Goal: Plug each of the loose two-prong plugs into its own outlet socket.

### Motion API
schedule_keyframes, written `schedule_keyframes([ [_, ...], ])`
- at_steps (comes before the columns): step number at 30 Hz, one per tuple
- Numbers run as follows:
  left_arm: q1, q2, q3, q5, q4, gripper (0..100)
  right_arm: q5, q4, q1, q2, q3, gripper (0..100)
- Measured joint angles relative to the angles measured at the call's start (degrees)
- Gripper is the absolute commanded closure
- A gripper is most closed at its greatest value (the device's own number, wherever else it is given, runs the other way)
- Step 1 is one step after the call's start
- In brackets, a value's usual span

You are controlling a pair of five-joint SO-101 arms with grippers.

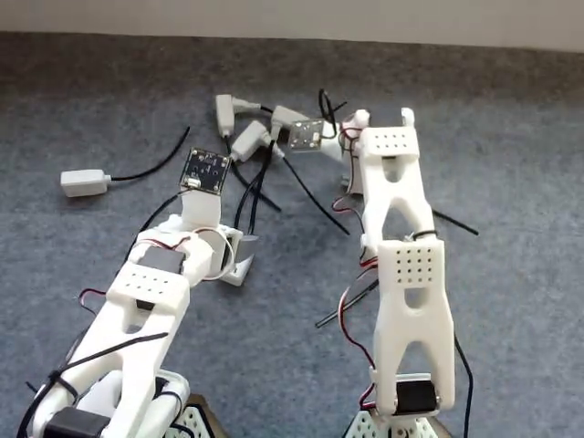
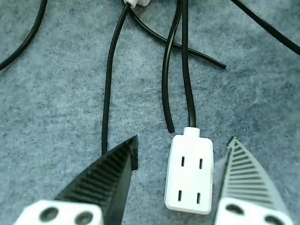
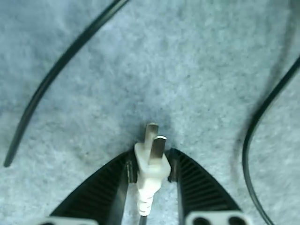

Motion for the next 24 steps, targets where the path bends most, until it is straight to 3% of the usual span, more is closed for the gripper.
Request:
schedule_keyframes([
  [6,0.0,0.0,0.0,0.0,0.0,71,-0.1,4.7,1.1,2.5,-8.4,98.8],
  [12,0.0,0.0,0.0,0.0,-0.3,71,-0.4,12.1,1.8,4.0,-26.5,98.8],
  [17,0.0,0.0,0.0,0.0,-0.3,71,-4.8,12.3,1.4,1.8,-30.8,98.8],
  [24,-0.1,0.0,0.0,0.0,-0.3,71,-13.6,12.4,-2.7,-14.2,-30.5,98.8],
])
